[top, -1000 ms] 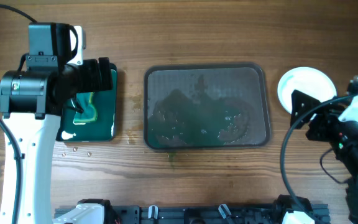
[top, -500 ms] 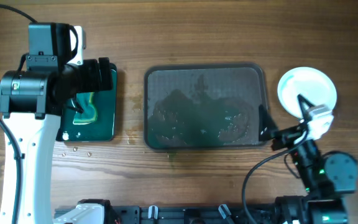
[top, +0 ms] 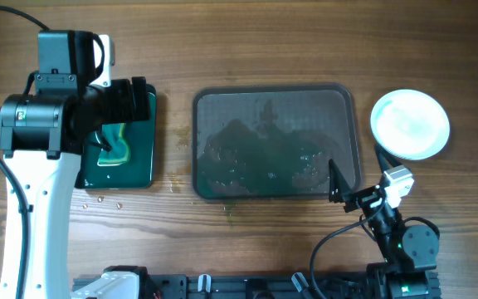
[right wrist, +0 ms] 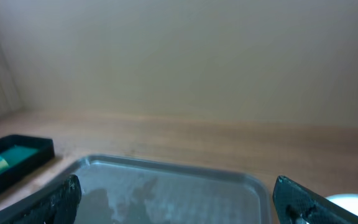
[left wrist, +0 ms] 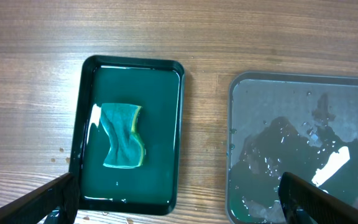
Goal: Clean dirty plates on tray and stack at the side
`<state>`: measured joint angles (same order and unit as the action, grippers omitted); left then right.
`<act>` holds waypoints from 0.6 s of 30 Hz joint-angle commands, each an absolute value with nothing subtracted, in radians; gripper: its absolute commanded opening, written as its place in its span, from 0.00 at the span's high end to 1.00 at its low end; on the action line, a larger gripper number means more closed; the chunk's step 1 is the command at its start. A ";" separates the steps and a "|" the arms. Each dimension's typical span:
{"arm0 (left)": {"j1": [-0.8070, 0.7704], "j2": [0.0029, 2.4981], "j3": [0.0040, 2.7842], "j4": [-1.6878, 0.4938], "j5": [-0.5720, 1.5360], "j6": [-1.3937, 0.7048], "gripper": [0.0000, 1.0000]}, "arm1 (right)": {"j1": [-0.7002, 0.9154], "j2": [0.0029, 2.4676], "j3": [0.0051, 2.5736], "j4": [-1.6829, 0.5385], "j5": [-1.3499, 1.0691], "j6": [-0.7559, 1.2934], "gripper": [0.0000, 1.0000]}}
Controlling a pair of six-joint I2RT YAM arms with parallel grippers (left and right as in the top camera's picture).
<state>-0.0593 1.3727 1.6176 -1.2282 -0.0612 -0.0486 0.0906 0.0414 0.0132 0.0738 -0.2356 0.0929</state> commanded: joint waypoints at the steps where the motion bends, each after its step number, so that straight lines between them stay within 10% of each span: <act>1: -0.063 1.375 1.618 -1.228 -0.053 -0.034 0.00 | 0.095 0.003 0.005 0.012 -0.206 0.109 0.00; 18: -0.063 1.375 1.618 -1.228 -0.053 -0.033 0.00 | 0.120 0.004 0.005 0.015 -0.206 0.107 0.00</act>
<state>-0.0593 1.3727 1.6176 -1.2285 -0.0612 -0.0486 0.1165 0.0200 0.0067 0.0120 -0.2230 0.0929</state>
